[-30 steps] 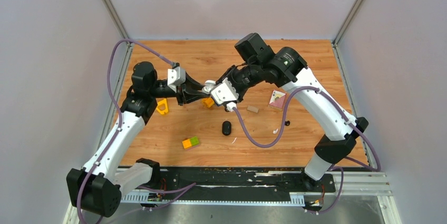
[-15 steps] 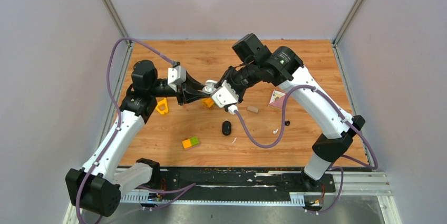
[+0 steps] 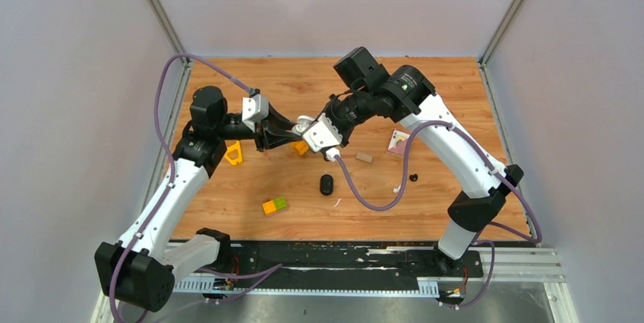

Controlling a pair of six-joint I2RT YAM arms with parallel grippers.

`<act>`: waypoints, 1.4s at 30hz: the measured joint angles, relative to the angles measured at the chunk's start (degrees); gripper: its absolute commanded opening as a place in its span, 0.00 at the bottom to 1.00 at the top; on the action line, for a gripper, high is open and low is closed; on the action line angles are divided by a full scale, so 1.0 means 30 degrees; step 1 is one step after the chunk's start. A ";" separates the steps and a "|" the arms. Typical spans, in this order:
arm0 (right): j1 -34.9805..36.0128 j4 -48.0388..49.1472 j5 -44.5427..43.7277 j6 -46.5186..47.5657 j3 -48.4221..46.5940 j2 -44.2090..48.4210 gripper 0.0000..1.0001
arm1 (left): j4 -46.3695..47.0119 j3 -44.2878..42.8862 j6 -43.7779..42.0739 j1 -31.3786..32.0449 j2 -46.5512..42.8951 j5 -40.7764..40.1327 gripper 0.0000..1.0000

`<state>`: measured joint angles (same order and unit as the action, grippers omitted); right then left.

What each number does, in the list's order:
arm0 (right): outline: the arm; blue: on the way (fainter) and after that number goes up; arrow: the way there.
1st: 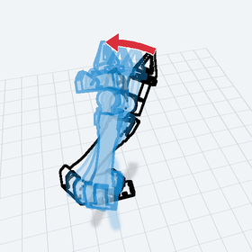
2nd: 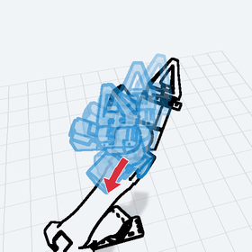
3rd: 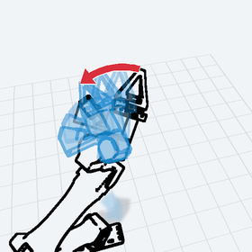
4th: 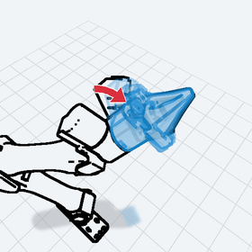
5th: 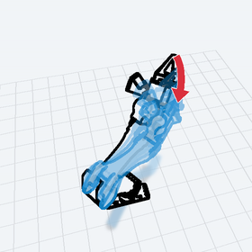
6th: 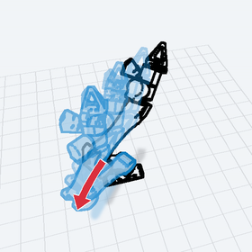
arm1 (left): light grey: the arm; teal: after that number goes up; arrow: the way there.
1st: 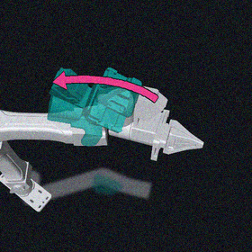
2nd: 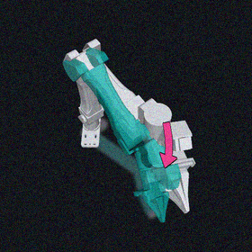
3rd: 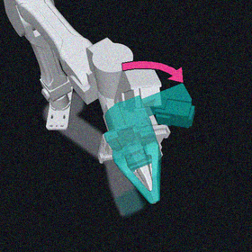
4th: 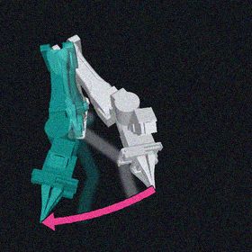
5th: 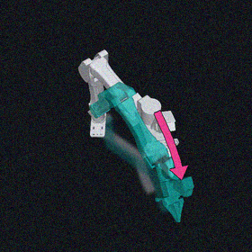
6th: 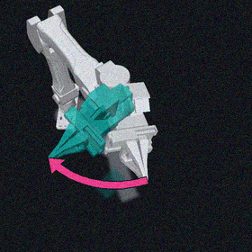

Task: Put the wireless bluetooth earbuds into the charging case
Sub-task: Adjust the left earbud in the right side groove of the charging case.

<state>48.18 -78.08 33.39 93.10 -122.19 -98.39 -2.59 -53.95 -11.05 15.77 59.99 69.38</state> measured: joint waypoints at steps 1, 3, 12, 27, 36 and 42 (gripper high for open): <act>0.0000 0.0000 -0.0051 -0.0153 -0.0007 -0.0007 0.17 | 0.0000 0.0000 0.0000 0.0000 0.0007 -0.0007 0.00; 0.0000 0.0000 -0.0138 -0.0495 -0.0022 -0.0015 0.17 | 0.0000 0.0000 0.0007 0.0000 0.0007 -0.0015 0.00; 0.0000 0.0532 -0.0481 -0.3060 -0.0036 -0.0015 0.17 | 0.0889 0.0124 0.0743 0.0022 0.0000 -0.0219 0.00; 0.0284 0.1872 -0.1712 -0.6411 0.0612 0.0007 0.15 | 0.7111 0.3534 0.5064 0.0095 -0.0758 -0.2200 0.00; 0.0707 0.3024 -0.2980 -0.8240 0.0758 0.0015 0.18 | 0.9734 0.4670 0.7235 0.0095 -0.0954 -0.3490 0.00; 0.0947 0.3803 -0.3643 -1.0193 0.0758 0.0015 0.24 | 1.1001 0.5442 0.8072 0.0095 -0.1428 -0.4401 0.00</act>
<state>51.03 -66.67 22.46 62.52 -119.92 -98.35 30.41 -37.63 13.17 16.05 55.70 56.18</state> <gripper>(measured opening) 0.204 0.346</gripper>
